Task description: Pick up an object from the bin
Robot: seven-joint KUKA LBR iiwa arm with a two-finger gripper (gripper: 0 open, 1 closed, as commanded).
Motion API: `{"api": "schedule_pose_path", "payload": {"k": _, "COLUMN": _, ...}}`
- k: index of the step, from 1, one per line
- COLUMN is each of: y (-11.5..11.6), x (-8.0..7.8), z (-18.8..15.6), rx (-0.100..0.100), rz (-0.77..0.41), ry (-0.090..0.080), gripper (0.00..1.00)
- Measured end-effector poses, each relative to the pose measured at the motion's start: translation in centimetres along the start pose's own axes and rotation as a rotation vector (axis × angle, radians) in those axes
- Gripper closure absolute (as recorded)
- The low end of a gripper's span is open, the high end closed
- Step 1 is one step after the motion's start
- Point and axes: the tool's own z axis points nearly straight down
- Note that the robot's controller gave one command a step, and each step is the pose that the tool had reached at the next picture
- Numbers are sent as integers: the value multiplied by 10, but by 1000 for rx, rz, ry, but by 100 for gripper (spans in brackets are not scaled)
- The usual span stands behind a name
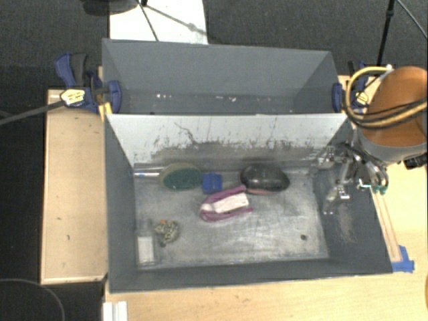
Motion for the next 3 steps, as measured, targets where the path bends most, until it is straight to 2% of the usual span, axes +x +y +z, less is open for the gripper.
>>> {"api": "schedule_pose_path", "payload": {"k": 1, "y": 67, "x": -17, "z": 43, "rx": -3, "rz": 77, "ry": -5, "gripper": 0}}
{"api": "schedule_pose_path", "payload": {"k": 2, "y": 112, "x": -19, "z": 75, "rx": 4, "rz": -162, "ry": -14, "gripper": 0}}
{"api": "schedule_pose_path", "payload": {"k": 3, "y": 152, "x": 8, "z": 71, "rx": 2, "rz": -212, "ry": -5, "gripper": 0}}
